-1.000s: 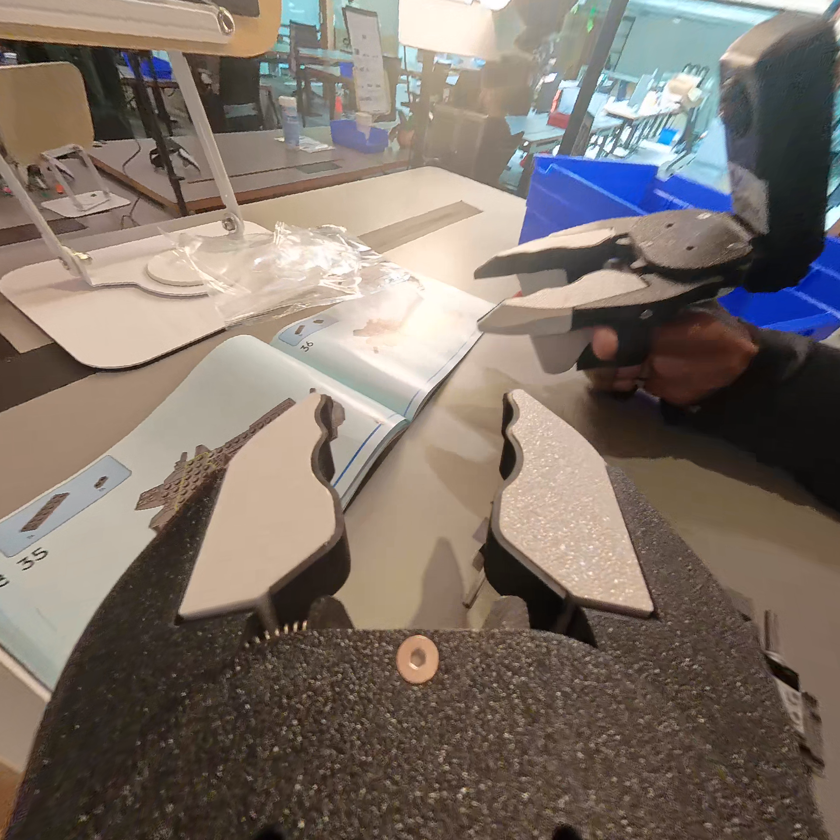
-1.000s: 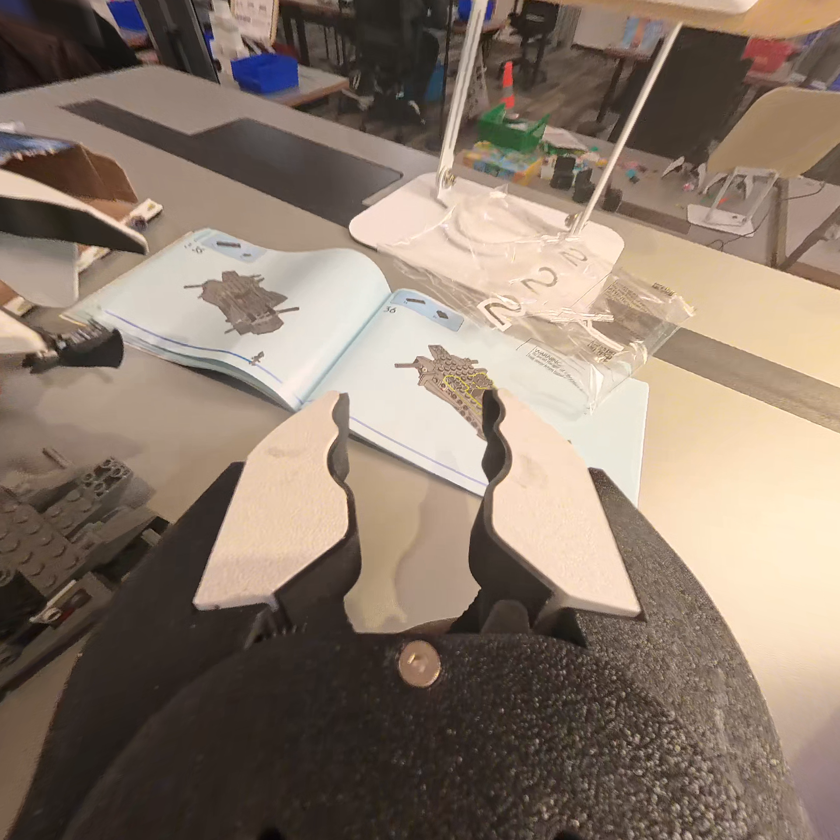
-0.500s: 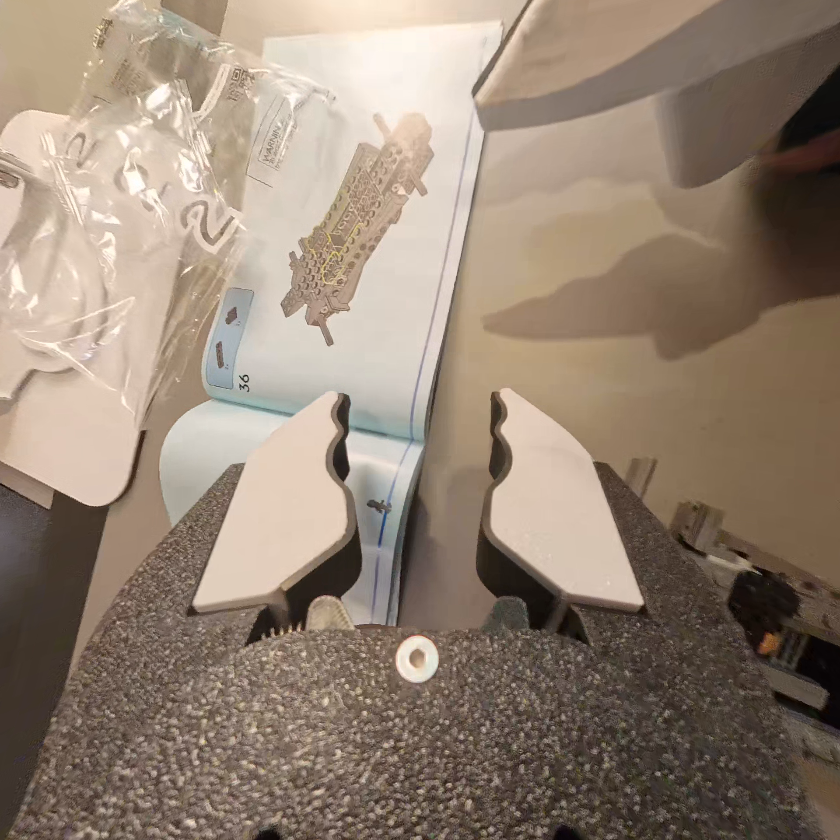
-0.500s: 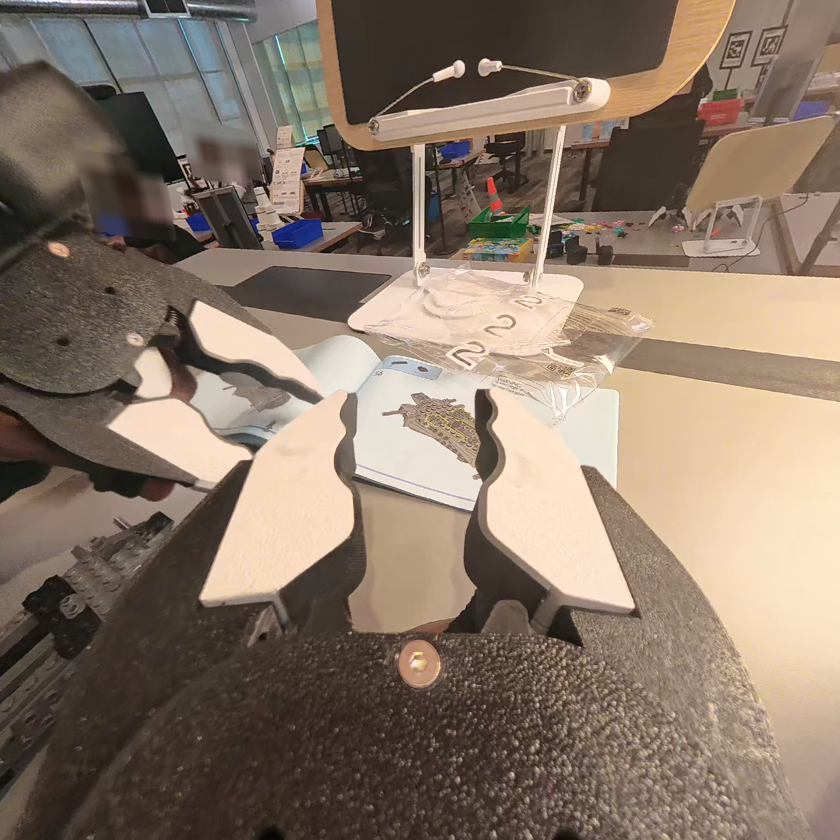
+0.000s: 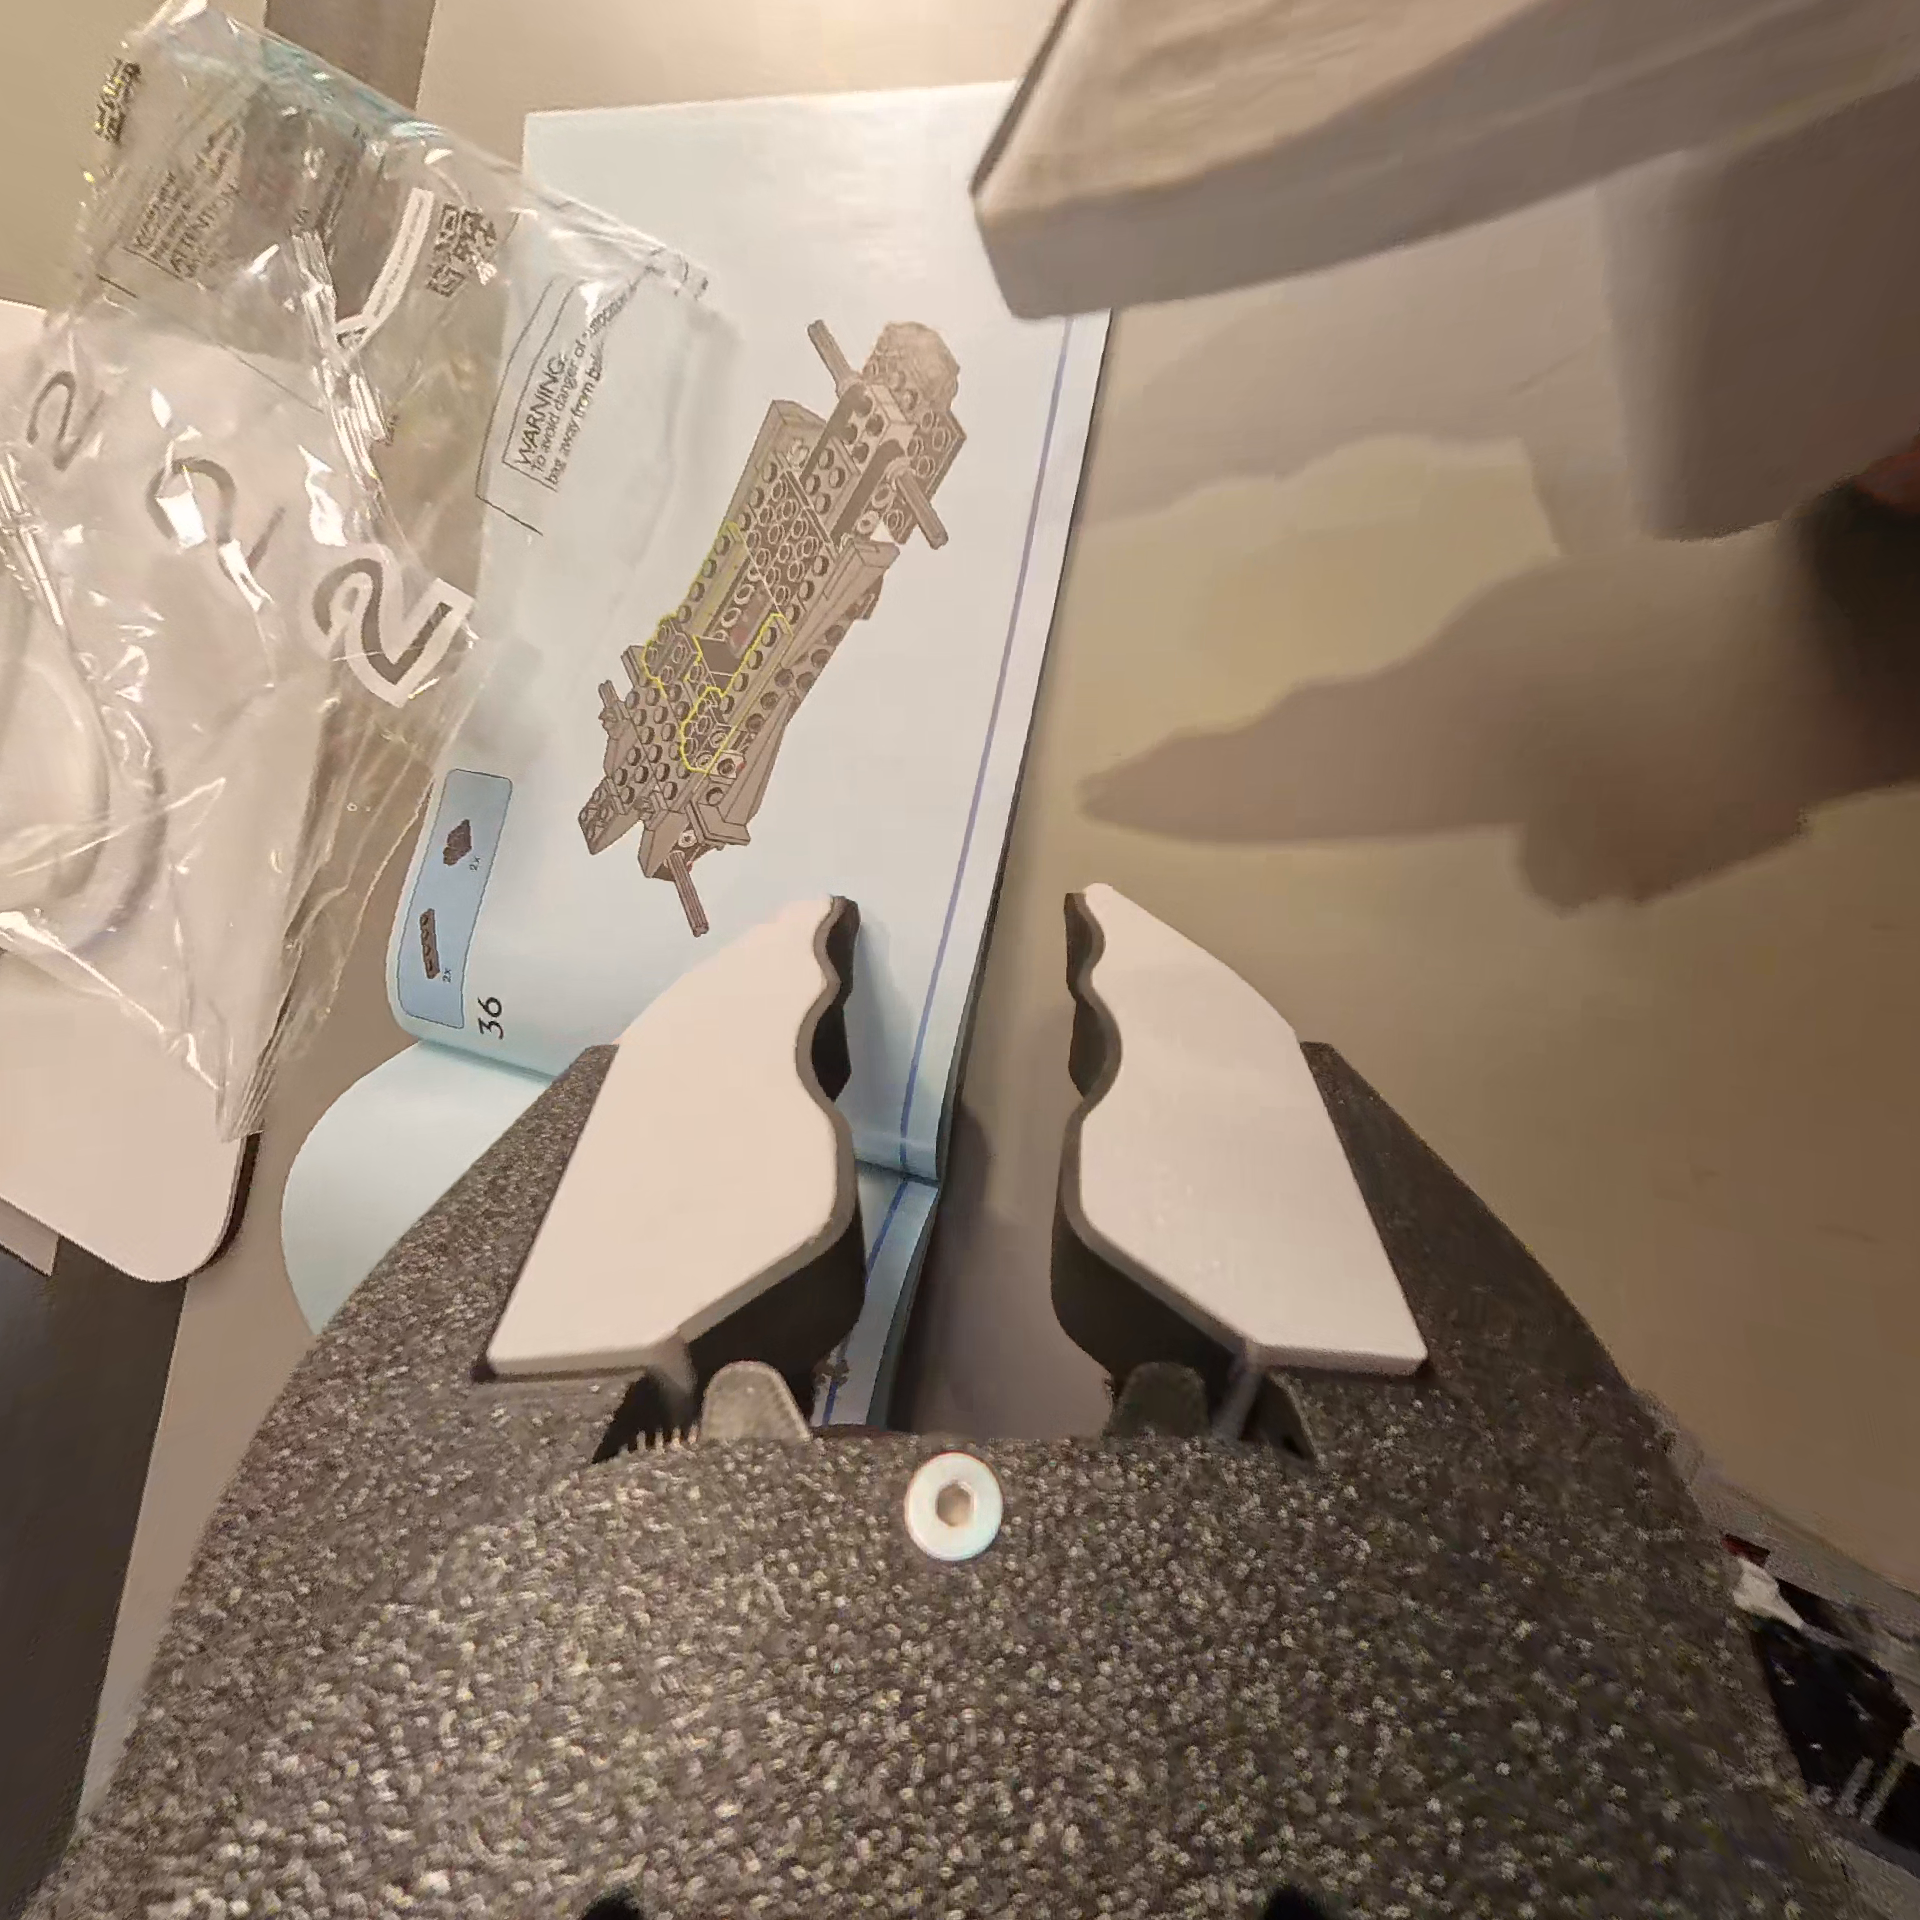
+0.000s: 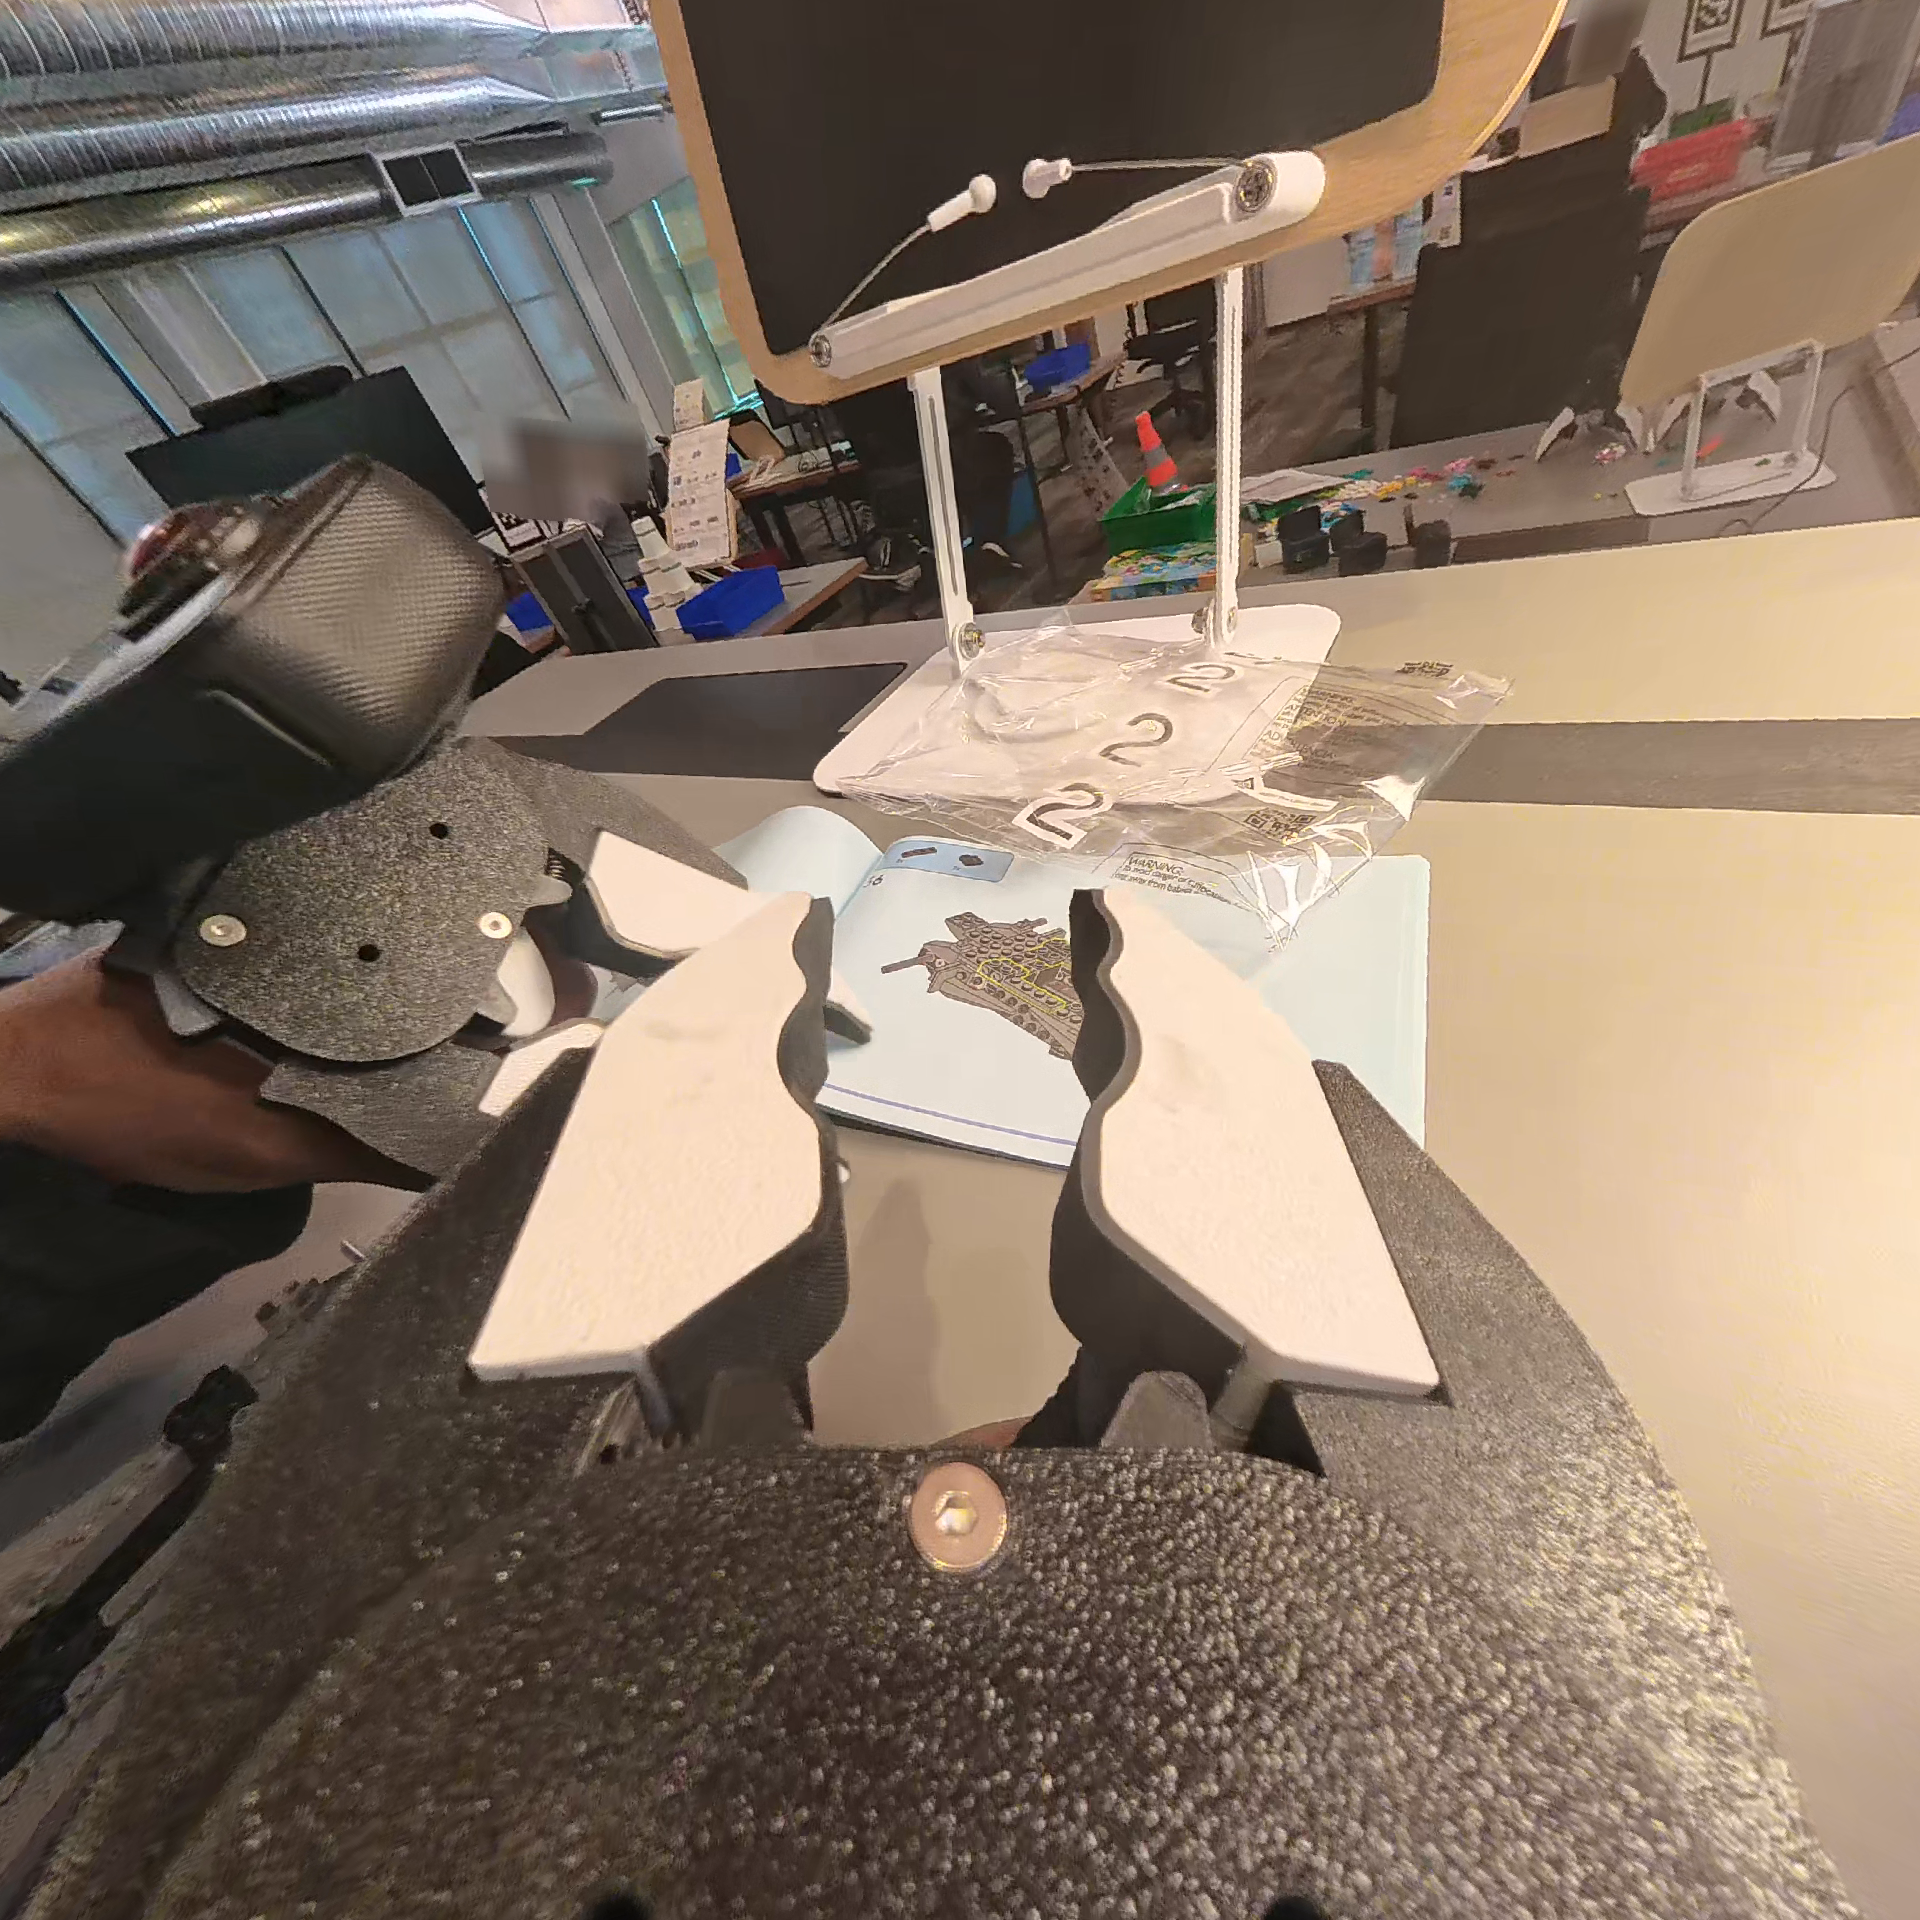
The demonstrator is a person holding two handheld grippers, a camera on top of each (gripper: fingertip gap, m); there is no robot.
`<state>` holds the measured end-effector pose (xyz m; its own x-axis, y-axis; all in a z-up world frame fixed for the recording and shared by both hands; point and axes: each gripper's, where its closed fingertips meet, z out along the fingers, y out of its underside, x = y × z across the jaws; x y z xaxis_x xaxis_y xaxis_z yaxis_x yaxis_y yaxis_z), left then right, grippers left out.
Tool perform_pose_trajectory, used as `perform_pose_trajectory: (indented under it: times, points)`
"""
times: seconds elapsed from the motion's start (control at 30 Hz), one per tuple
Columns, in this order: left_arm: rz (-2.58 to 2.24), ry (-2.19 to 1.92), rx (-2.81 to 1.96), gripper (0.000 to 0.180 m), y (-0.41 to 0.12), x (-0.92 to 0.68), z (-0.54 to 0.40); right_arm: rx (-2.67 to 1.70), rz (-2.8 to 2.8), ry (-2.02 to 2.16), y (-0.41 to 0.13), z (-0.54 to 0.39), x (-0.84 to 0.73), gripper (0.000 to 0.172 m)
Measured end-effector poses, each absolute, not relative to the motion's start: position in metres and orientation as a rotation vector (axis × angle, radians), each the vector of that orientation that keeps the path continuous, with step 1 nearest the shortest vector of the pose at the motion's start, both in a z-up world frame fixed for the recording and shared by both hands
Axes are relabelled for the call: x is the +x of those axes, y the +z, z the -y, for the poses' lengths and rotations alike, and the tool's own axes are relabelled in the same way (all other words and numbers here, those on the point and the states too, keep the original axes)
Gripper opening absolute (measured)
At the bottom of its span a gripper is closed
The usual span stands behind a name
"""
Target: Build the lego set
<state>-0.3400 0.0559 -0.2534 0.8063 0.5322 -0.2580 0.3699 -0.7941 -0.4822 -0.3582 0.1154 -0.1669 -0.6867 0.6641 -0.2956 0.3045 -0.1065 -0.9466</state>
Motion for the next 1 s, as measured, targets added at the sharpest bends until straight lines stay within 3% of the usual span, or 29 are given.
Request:
perform_pose_trajectory:
  times: [0.43,0.6,0.83,1.0]
  points:
    - [0.7,0.489,-2.569,0.013,-0.256,-0.335,-0.053,-1.059,1.893,1.857,-0.167,-0.115,-0.358,0.044]
    - [0.695,0.499,-2.541,0.026,-0.251,-0.337,-0.056,-1.054,1.911,1.813,-0.169,-0.115,-0.358,0.044]
    - [0.713,0.496,-2.523,0.027,-0.256,-0.341,-0.062,-1.055,1.919,1.8,-0.171,-0.114,-0.358,0.044]
    - [0.724,0.513,-2.512,0.017,-0.254,-0.343,-0.061,-1.058,1.921,1.805,-0.171,-0.115,-0.358,0.044]
